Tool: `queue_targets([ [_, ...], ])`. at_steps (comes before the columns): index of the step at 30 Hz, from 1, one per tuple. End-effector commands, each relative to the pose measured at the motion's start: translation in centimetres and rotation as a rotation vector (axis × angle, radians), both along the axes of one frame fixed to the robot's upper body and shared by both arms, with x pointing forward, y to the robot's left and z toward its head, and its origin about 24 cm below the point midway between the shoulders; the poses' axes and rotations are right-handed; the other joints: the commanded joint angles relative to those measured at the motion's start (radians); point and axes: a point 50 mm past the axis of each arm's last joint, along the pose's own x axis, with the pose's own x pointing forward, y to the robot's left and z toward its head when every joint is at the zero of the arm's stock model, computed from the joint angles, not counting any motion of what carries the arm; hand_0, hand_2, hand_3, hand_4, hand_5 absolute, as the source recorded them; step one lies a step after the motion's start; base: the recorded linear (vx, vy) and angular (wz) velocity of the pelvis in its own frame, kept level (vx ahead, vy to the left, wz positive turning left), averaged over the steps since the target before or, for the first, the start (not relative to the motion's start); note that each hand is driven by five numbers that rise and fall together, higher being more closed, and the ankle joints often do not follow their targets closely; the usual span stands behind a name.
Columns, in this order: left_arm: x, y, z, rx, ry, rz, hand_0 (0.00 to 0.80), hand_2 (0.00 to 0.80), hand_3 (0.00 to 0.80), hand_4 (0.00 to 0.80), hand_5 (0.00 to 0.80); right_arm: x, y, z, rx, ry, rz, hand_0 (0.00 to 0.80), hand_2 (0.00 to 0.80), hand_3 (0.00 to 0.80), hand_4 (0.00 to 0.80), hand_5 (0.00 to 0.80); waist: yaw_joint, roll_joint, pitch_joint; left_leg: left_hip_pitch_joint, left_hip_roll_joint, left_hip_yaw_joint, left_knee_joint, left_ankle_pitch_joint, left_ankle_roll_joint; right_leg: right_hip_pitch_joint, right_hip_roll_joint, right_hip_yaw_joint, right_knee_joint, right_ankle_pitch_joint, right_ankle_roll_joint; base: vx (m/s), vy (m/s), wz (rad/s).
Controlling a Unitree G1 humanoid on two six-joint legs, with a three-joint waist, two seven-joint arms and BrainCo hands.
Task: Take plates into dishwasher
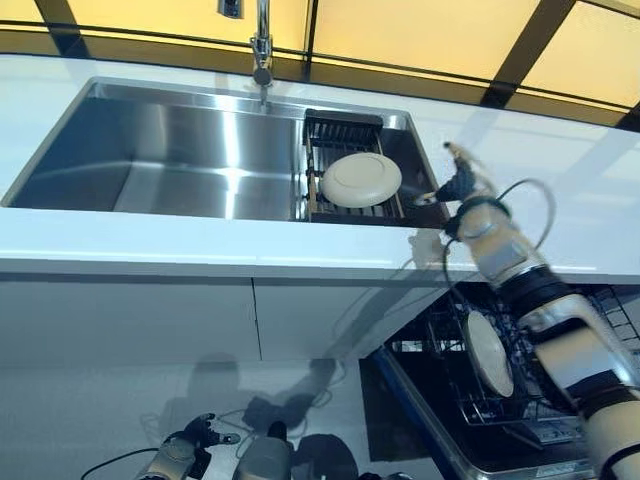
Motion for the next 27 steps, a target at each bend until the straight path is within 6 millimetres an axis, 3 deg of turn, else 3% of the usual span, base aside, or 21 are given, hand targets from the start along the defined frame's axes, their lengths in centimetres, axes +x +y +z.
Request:
queue_targets([
  [1,0.6,0.4,0.5,0.040,-0.023,-0.077,0.000,0.000,0.000,0.000,0.000,-0.8,0.9,6.9,-0.251,-0.156,0.095,0.000,0.000,0.000,0.000,0.000,0.023,-0.017,-0.013,0.090,-0.075,0.052,-0.144,-0.122,0.085,0.067,-0.002,-0.004,0.173,-0.002,0.015,0.017,-0.017,-0.08],
  [7,-0.2,1.2,0.5,0.060,-0.013,-0.061,0.000,0.000,0.000,0.000,0.000,-2.0,1.5,7.3,-0.539,-0.113,0.162,0.000,0.000,0.000,0.000,0.000,0.010,-0.034,-0.020,0.100,-0.079,0.053,-0.146,-0.129,0.094,0.061,-0.008,0.006,0.197,0.003,0.024,0.026,0.009,-0.03],
  [12,-0.6,1.3,0.4,0.068,0.002,-0.071,0.000,0.000,0.000,0.000,0.000,-2.3,1.2,7.1,-0.565,-0.075,0.196,0.000,0.000,0.000,0.000,0.000,0.001,-0.043,-0.036,0.107,-0.095,0.037,-0.148,-0.136,0.104,0.072,-0.016,0.028,0.231,0.026,0.030,0.061,0.046,0.04],
  [16,-1.0,1.2,0.3,0.068,0.018,-0.107,0.000,0.000,0.000,0.000,0.000,-2.6,0.5,6.3,-0.589,-0.048,0.220,0.000,0.000,0.000,0.000,0.000,-0.015,-0.044,-0.046,0.116,-0.128,0.002,-0.150,-0.144,0.126,0.068,-0.042,0.089,0.332,0.100,0.045,0.064,0.090,0.14],
  [18,-1.0,1.0,0.2,0.064,0.019,-0.119,0.000,0.000,0.000,0.000,0.000,-2.7,0.3,6.0,-0.590,-0.038,0.227,0.000,0.000,0.000,0.000,0.000,-0.031,-0.034,-0.044,0.125,-0.133,-0.003,-0.160,-0.144,0.131,0.029,-0.042,0.135,0.387,0.103,0.043,-0.019,0.078,0.14],
  [20,-0.8,0.9,0.2,0.056,0.015,-0.119,0.000,0.000,0.000,0.000,0.000,-2.6,0.2,5.5,-0.587,-0.023,0.229,0.000,0.000,0.000,0.000,0.000,-0.045,-0.015,-0.044,0.127,-0.125,-0.013,-0.168,-0.133,0.126,-0.006,-0.005,0.167,0.338,0.056,0.025,-0.070,0.000,0.30],
  [23,-0.4,0.6,0.3,0.056,0.018,-0.122,0.000,0.000,0.000,0.000,0.000,-2.4,0.1,5.7,-0.578,-0.008,0.232,0.000,0.000,0.000,0.000,0.000,-0.053,0.011,-0.049,0.116,-0.090,-0.025,-0.166,-0.112,0.096,-0.042,0.080,0.199,0.127,-0.029,-0.004,-0.087,-0.092,0.24],
  [25,-0.2,0.5,0.3,0.060,0.019,-0.125,0.000,0.000,0.000,0.000,0.000,-2.4,0.0,5.9,-0.573,-0.005,0.234,0.000,0.000,0.000,0.000,0.000,-0.062,0.022,-0.050,0.108,-0.073,-0.024,-0.165,-0.102,0.084,-0.083,0.140,0.231,-0.011,-0.045,-0.020,-0.105,-0.143,0.00],
  [27,-0.1,0.4,0.3,0.061,0.020,-0.130,0.000,0.000,0.000,0.000,0.000,-2.4,-0.3,5.9,-0.574,0.006,0.230,0.000,0.000,0.000,0.000,0.000,-0.072,0.023,-0.052,0.101,-0.070,-0.036,-0.161,-0.101,0.072,-0.101,0.200,0.288,-0.164,-0.039,-0.013,-0.056,-0.176,0.17],
])
